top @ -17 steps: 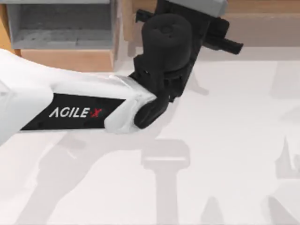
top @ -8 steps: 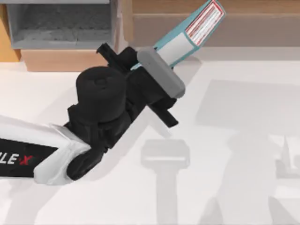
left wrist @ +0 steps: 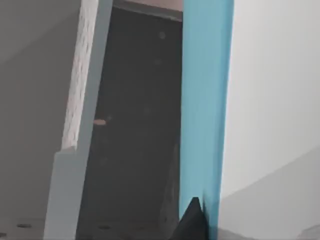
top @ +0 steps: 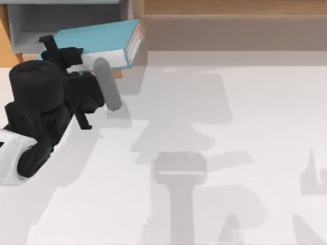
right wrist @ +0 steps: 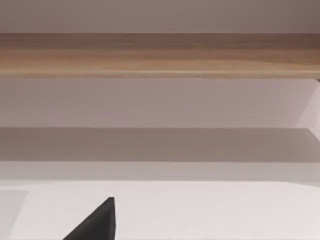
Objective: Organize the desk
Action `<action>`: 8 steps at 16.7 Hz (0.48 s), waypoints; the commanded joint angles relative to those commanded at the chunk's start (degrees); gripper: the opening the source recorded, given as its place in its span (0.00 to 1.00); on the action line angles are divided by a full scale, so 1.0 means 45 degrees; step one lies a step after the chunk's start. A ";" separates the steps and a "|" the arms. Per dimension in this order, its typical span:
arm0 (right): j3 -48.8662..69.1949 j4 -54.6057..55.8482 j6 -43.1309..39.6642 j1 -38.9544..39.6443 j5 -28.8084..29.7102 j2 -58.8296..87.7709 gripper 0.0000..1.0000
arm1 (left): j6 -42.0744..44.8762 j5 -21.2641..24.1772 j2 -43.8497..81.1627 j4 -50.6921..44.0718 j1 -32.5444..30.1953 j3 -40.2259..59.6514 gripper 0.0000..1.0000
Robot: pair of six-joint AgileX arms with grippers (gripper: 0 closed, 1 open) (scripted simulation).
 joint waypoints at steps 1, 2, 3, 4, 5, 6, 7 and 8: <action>0.0000 0.0000 0.0000 0.0000 0.0000 0.0000 1.00 | 0.0805 -0.0073 0.0161 -0.0102 0.0494 0.0326 0.00; 0.0000 0.0000 0.0000 0.0000 0.0000 0.0000 1.00 | 0.1495 -0.0123 0.0391 -0.0203 0.0909 0.0685 0.00; 0.0000 0.0000 0.0000 0.0000 0.0000 0.0000 1.00 | 0.2062 -0.0152 0.0674 -0.0301 0.1238 0.1038 0.00; 0.0000 0.0000 0.0000 0.0000 0.0000 0.0000 1.00 | 0.2502 -0.0159 0.0977 -0.0393 0.1475 0.1349 0.00; 0.0000 0.0000 0.0000 0.0000 0.0000 0.0000 1.00 | 0.2807 -0.0150 0.1238 -0.0473 0.1622 0.1573 0.00; 0.0000 0.0000 0.0000 0.0000 0.0000 0.0000 1.00 | 0.2963 -0.0134 0.1375 -0.0514 0.1673 0.1679 0.00; 0.0000 0.0000 0.0000 0.0000 0.0000 0.0000 1.00 | 0.3007 -0.0130 0.1414 -0.0526 0.1687 0.1708 0.00; 0.0000 0.0000 0.0000 0.0000 0.0000 0.0000 1.00 | 0.3007 -0.0130 0.1414 -0.0526 0.1687 0.1708 0.00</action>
